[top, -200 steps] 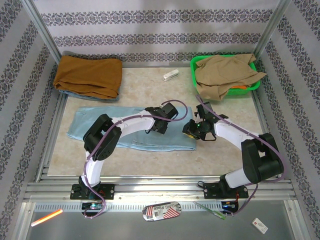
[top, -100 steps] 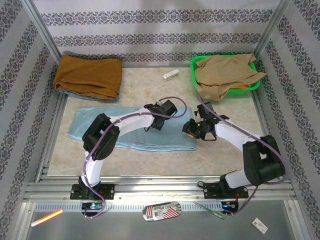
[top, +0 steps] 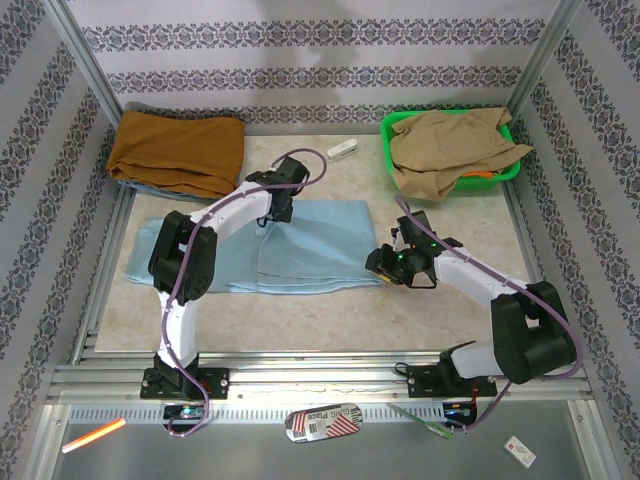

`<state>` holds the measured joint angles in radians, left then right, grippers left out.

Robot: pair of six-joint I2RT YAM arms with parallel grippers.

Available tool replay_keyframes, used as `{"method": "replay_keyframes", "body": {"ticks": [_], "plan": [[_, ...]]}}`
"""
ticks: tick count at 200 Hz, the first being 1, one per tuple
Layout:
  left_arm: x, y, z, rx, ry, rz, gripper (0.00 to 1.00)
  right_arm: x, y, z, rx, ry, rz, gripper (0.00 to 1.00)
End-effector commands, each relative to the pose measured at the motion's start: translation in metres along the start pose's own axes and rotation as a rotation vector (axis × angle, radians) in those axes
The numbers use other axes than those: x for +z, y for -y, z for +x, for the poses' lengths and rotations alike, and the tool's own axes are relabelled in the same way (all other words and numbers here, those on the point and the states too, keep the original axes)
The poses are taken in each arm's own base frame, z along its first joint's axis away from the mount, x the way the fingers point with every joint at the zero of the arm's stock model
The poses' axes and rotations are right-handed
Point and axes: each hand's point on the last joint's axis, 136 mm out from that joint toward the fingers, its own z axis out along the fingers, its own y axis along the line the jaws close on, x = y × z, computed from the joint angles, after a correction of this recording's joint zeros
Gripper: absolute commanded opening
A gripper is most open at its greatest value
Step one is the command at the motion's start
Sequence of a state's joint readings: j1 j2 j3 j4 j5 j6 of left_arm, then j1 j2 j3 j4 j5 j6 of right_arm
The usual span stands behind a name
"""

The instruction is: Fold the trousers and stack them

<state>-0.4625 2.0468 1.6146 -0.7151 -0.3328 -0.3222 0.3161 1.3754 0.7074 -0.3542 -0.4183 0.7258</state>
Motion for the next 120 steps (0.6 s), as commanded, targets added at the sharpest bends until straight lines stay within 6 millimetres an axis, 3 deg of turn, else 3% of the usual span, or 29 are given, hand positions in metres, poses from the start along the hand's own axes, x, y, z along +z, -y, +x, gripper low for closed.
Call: {"method": "replay_keyframes", "body": {"ticks": [1, 13, 34, 52, 74, 120], "plan": [[0.019, -0.002, 0.021, 0.000, -0.111, 0.013, 0.37, -0.006, -0.002, 0.002, -0.019, 0.005, -0.016, 0.44], [0.022, -0.004, 0.025, -0.016, -0.125, 0.018, 0.65, -0.008, -0.002, 0.001, -0.023, 0.011, -0.012, 0.46], [0.013, -0.016, 0.025, -0.040, -0.105, 0.006, 0.75, -0.011, -0.001, 0.001, -0.028, 0.020, -0.006, 0.48], [0.001, -0.037, 0.019, -0.089, -0.072, -0.018, 0.75, -0.013, -0.003, 0.000, -0.033, 0.026, -0.006, 0.48], [-0.008, -0.061, 0.016, -0.126, -0.048, -0.056, 0.66, -0.016, -0.006, -0.001, -0.036, 0.029, -0.017, 0.49], [0.003, -0.083, 0.036, -0.186, -0.100, -0.073, 0.45, -0.024, -0.014, -0.003, -0.046, 0.042, -0.032, 0.49]]}}
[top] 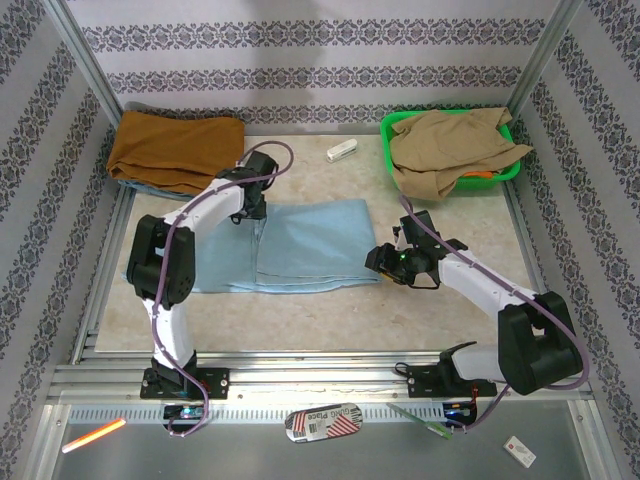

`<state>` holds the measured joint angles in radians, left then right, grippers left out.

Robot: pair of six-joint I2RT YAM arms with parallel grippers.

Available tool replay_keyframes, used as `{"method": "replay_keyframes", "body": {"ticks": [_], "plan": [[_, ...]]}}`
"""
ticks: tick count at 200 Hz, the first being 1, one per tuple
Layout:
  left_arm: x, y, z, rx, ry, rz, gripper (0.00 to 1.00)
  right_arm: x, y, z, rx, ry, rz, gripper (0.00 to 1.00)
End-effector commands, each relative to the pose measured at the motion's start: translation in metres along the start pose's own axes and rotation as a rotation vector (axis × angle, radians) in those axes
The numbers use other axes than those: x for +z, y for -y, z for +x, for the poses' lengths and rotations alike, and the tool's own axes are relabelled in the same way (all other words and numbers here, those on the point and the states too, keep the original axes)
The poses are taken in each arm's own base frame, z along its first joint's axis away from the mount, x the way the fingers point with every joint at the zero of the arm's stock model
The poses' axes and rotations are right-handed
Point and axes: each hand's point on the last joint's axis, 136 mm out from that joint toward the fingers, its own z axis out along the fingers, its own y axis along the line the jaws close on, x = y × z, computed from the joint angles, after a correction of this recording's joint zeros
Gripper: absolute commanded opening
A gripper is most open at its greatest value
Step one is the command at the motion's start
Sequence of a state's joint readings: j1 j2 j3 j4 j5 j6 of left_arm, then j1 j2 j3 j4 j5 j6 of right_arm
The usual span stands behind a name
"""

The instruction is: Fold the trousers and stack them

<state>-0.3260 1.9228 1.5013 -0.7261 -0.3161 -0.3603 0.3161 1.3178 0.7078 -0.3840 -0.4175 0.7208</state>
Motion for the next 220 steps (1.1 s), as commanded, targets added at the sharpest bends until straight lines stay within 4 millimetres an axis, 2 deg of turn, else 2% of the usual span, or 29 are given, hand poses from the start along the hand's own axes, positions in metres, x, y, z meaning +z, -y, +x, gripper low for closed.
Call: {"method": "replay_keyframes", "body": {"ticks": [1, 22, 44, 55, 65, 75, 85, 106, 115, 127, 147, 167, 184, 209, 220], "plan": [[0.008, -0.016, 0.021, -0.031, -0.062, -0.031, 0.45, -0.012, -0.009, -0.005, -0.030, 0.024, -0.016, 0.49], [0.001, -0.006, 0.032, -0.076, -0.066, 0.060, 0.43, -0.016, -0.009, -0.006, -0.042, 0.037, -0.009, 0.50], [-0.029, 0.015, 0.035, -0.113, -0.014, 0.203, 0.43, -0.014, -0.012, -0.009, -0.048, 0.037, -0.007, 0.48], [-0.045, 0.023, 0.035, -0.118, 0.019, 0.242, 0.43, -0.011, -0.018, -0.011, -0.052, 0.034, -0.013, 0.41], [-0.057, 0.035, 0.036, -0.124, 0.048, 0.306, 0.43, -0.006, -0.026, -0.012, -0.065, 0.030, -0.018, 0.25], [-0.064, 0.048, 0.040, -0.132, 0.058, 0.378, 0.42, 0.001, -0.032, -0.014, -0.078, 0.027, -0.014, 0.13], [-0.065, 0.059, 0.046, -0.136, 0.064, 0.429, 0.41, 0.009, -0.037, -0.016, -0.090, 0.023, -0.006, 0.07], [-0.049, 0.068, 0.065, -0.147, 0.039, 0.460, 0.37, 0.030, -0.039, -0.024, -0.084, 0.002, 0.014, 0.00], [-0.038, 0.070, 0.076, -0.148, 0.019, 0.461, 0.32, 0.039, -0.032, -0.025, -0.074, -0.013, 0.037, 0.00], [-0.025, 0.071, 0.094, -0.148, -0.023, 0.460, 0.29, 0.049, -0.018, -0.025, -0.043, -0.044, 0.077, 0.00], [-0.008, 0.067, 0.124, -0.141, -0.086, 0.437, 0.27, 0.053, 0.011, -0.016, -0.003, -0.088, 0.162, 0.00], [0.001, 0.062, 0.148, -0.144, -0.119, 0.437, 0.24, 0.047, 0.036, -0.004, 0.047, -0.108, 0.177, 0.00], [0.006, 0.068, 0.166, -0.161, -0.160, 0.478, 0.21, 0.041, 0.053, 0.003, 0.077, -0.111, 0.187, 0.00], [0.003, 0.090, 0.184, -0.124, -0.186, 0.552, 0.18, 0.024, 0.079, 0.010, 0.106, -0.102, 0.241, 0.00], [-0.002, 0.104, 0.192, -0.085, -0.185, 0.564, 0.18, 0.017, 0.083, 0.011, 0.140, -0.095, 0.204, 0.00]]}}
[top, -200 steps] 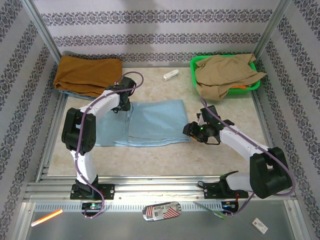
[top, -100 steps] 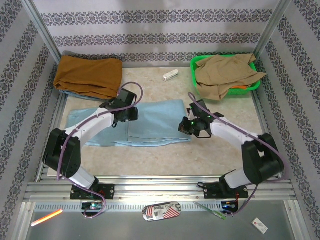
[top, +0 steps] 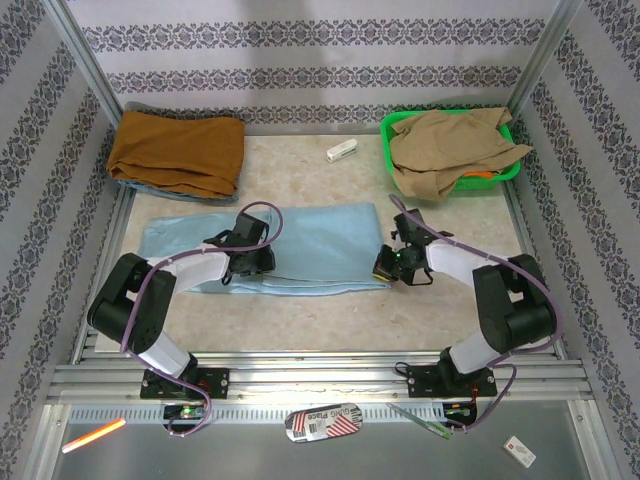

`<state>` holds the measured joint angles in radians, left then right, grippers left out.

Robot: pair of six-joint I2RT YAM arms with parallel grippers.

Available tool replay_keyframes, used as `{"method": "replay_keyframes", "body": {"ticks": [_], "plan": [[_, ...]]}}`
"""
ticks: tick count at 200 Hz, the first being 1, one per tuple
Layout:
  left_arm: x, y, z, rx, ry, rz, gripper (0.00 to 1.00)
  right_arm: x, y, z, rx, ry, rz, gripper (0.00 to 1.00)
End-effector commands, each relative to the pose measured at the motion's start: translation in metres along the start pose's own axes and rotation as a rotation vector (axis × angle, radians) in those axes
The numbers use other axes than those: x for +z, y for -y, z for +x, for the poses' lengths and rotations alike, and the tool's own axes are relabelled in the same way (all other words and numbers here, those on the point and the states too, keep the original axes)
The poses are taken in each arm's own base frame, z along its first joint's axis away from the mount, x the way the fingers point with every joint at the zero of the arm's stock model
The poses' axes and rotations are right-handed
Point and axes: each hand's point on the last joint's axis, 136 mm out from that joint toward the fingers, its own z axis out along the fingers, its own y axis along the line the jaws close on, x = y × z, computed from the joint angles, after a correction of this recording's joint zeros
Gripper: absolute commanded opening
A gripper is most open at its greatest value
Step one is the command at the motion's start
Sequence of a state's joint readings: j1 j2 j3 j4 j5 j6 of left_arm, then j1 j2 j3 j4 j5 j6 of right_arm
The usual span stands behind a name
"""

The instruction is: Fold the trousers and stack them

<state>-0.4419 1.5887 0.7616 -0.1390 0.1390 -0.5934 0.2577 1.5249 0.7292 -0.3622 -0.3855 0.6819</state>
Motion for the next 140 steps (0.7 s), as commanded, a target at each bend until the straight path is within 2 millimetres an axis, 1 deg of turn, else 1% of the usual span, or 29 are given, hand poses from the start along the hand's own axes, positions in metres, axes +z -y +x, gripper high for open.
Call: {"method": "replay_keyframes", "body": {"ticks": [1, 18, 25, 35, 43, 47, 52, 56, 63, 72, 79, 87, 98, 103, 109, 113, 127, 140], "plan": [[0.018, 0.011, 0.056, 0.033, -0.146, 0.019, 0.18, -0.010, 0.042, 0.018, 0.069, -0.034, 0.073, 0.00], [0.022, 0.033, 0.074, 0.059, -0.169, 0.051, 0.17, -0.025, 0.047, 0.015, 0.100, -0.010, 0.063, 0.00], [0.022, 0.040, 0.082, 0.057, -0.179, 0.062, 0.15, -0.032, 0.044, 0.012, 0.099, 0.001, 0.043, 0.00], [0.021, 0.041, 0.089, 0.042, -0.179, 0.061, 0.15, -0.046, 0.038, 0.005, 0.094, 0.014, 0.014, 0.01], [0.018, 0.038, 0.093, 0.027, -0.176, 0.050, 0.15, -0.058, 0.034, -0.001, 0.081, 0.038, 0.008, 0.11], [0.016, 0.035, 0.094, 0.018, -0.174, 0.040, 0.15, -0.065, 0.034, -0.004, 0.076, 0.056, 0.013, 0.18], [0.013, 0.032, 0.094, 0.013, -0.169, 0.031, 0.15, -0.073, 0.035, -0.010, 0.071, 0.086, 0.019, 0.31], [0.010, 0.032, 0.093, 0.015, -0.160, 0.033, 0.15, -0.080, 0.037, -0.015, 0.070, 0.112, 0.028, 0.38], [0.005, 0.032, 0.091, 0.021, -0.146, 0.040, 0.16, -0.090, 0.045, -0.024, 0.086, 0.166, 0.073, 0.46], [-0.002, 0.031, 0.087, 0.026, -0.123, 0.036, 0.20, -0.098, 0.057, -0.037, 0.100, 0.263, 0.137, 0.61], [-0.009, 0.032, 0.081, 0.039, -0.105, 0.034, 0.23, -0.099, 0.058, -0.045, 0.105, 0.301, 0.134, 0.67], [-0.017, 0.034, 0.073, 0.059, -0.088, 0.034, 0.28, -0.101, 0.060, -0.050, 0.111, 0.294, 0.133, 0.68], [-0.030, 0.039, 0.059, 0.080, -0.061, 0.036, 0.42, -0.100, 0.065, -0.051, 0.105, 0.249, 0.166, 0.70], [-0.036, 0.043, 0.055, 0.097, -0.053, 0.049, 0.48, -0.096, 0.068, -0.051, 0.111, 0.227, 0.175, 0.71], [-0.043, 0.047, 0.049, 0.109, -0.041, 0.067, 0.56, -0.089, 0.066, -0.050, 0.099, 0.191, 0.147, 0.71], [-0.047, 0.049, 0.045, 0.116, -0.031, 0.076, 0.59, -0.084, 0.063, -0.048, 0.097, 0.159, 0.114, 0.71], [-0.062, 0.049, 0.033, 0.122, 0.002, 0.090, 0.65, -0.065, 0.059, -0.041, 0.116, 0.091, 0.063, 0.71], [-0.073, 0.039, 0.023, 0.087, 0.026, 0.087, 0.66, -0.050, 0.057, -0.035, 0.122, 0.051, 0.037, 0.71]]}}
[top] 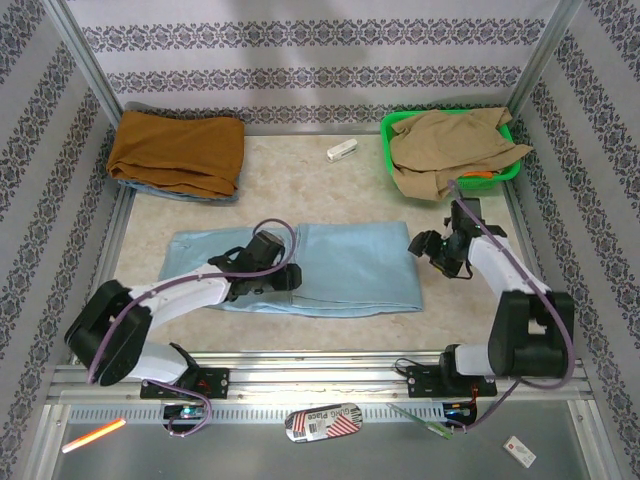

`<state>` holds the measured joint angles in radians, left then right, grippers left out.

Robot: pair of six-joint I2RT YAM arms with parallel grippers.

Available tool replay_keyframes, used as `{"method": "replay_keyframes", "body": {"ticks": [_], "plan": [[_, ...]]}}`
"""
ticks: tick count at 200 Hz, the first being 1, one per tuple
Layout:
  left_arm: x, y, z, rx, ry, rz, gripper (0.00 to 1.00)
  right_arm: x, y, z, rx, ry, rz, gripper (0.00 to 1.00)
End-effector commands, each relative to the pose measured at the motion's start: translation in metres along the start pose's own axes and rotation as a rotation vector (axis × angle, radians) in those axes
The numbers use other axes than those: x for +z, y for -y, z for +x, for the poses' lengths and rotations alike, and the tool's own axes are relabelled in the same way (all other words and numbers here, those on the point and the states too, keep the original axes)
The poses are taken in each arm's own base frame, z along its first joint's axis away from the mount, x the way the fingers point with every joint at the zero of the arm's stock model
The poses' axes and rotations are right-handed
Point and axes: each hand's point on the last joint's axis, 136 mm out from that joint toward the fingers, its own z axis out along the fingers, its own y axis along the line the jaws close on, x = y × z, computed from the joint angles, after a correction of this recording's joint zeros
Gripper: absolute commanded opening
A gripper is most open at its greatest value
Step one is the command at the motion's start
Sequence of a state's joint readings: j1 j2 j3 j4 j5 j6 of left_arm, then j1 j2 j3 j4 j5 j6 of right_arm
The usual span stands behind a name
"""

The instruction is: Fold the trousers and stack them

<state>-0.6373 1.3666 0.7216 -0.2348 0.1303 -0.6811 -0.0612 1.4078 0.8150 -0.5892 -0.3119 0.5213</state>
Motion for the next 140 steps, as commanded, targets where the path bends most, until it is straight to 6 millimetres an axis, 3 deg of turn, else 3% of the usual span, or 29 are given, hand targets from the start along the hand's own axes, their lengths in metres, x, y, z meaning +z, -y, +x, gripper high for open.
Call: {"method": "replay_keyframes", "body": {"ticks": [1, 41, 54, 74, 97, 140], "plan": [[-0.027, -0.015, -0.015, 0.002, 0.024, -0.035, 0.67, 0.022, -0.004, 0.024, -0.013, -0.119, -0.051, 0.71], [-0.059, -0.055, -0.031, -0.148, 0.086, -0.033, 0.69, 0.039, -0.011, 0.038, -0.080, -0.173, -0.027, 0.63], [-0.068, -0.063, -0.032, -0.164, 0.101, -0.048, 0.69, 0.041, -0.012, 0.041, -0.088, -0.186, -0.027, 0.51], [-0.080, -0.073, -0.034, -0.184, 0.133, -0.076, 0.69, 0.040, -0.010, 0.039, -0.082, -0.183, -0.019, 0.18], [-0.094, -0.087, -0.042, -0.239, 0.187, -0.115, 0.69, 0.024, -0.015, 0.033, -0.066, -0.134, -0.031, 0.00], [-0.099, -0.109, -0.056, -0.306, 0.233, -0.178, 0.70, -0.028, -0.018, 0.014, -0.035, 0.010, -0.052, 0.00]]}}
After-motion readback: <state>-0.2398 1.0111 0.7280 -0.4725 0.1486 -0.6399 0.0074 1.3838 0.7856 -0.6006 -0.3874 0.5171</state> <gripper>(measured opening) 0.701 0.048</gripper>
